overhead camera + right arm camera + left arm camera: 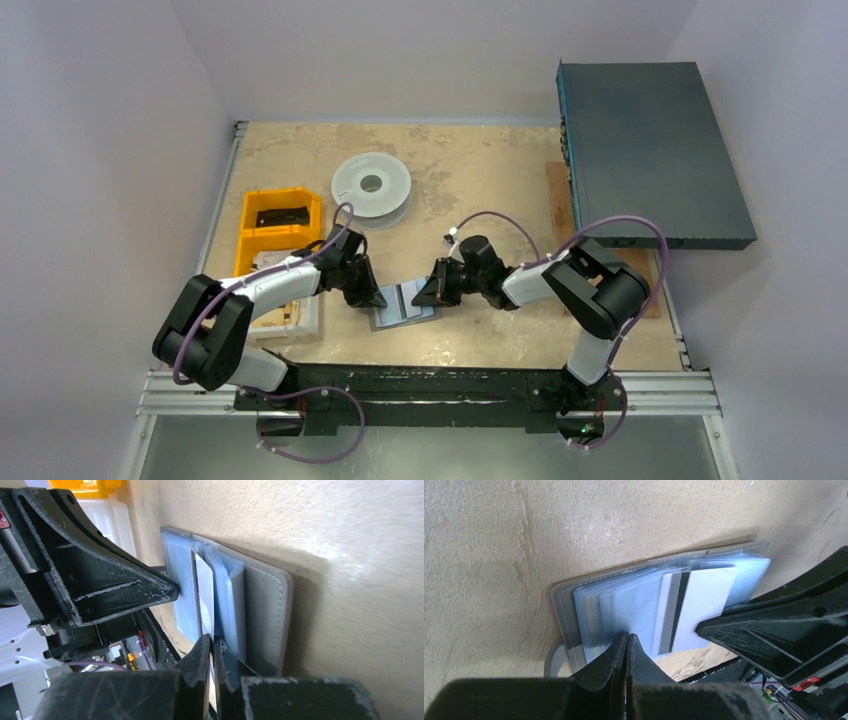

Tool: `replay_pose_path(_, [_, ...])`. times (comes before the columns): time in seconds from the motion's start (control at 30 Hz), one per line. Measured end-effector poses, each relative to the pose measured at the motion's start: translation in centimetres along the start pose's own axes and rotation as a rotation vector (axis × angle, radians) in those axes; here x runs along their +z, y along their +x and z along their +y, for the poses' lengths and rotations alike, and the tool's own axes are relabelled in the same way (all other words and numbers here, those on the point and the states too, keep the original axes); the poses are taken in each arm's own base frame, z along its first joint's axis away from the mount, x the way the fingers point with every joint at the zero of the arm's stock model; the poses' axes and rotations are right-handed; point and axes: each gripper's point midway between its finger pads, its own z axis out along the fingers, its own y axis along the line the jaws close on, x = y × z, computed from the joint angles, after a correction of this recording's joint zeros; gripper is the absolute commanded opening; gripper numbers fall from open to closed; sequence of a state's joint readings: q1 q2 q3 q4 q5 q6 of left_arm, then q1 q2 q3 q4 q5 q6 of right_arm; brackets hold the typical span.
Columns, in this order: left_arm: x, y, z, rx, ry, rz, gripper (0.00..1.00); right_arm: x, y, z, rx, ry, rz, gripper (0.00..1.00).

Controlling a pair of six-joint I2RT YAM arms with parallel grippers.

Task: Take the credit cards out of the card holder
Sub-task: Remove the credit card from the card holder.

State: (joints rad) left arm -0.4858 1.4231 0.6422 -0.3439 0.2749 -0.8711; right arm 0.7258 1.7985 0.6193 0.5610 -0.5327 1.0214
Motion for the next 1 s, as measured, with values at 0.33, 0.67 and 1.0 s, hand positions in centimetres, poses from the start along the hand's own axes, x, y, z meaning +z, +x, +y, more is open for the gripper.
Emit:
replay_pose_path(0.33, [0.0, 0.0, 0.0, 0.001, -0.001, 0.000, 0.00, -2.1, -1.1, -1.2, -0.004, 0.059, -0.055, 0.00])
replay_pose_path(0.67, [-1.5, -0.5, -0.2, 0.057, -0.031, -0.010, 0.25, -3.4, -1.4, 0.1, -0.035, 0.070, -0.062, 0.00])
replay_pose_path(1.0, [-9.0, -3.8, -6.9, 0.165, 0.238, -0.157, 0.49, -5.2, -3.4, 6.2, -0.060, -0.102, -0.057, 0.00])
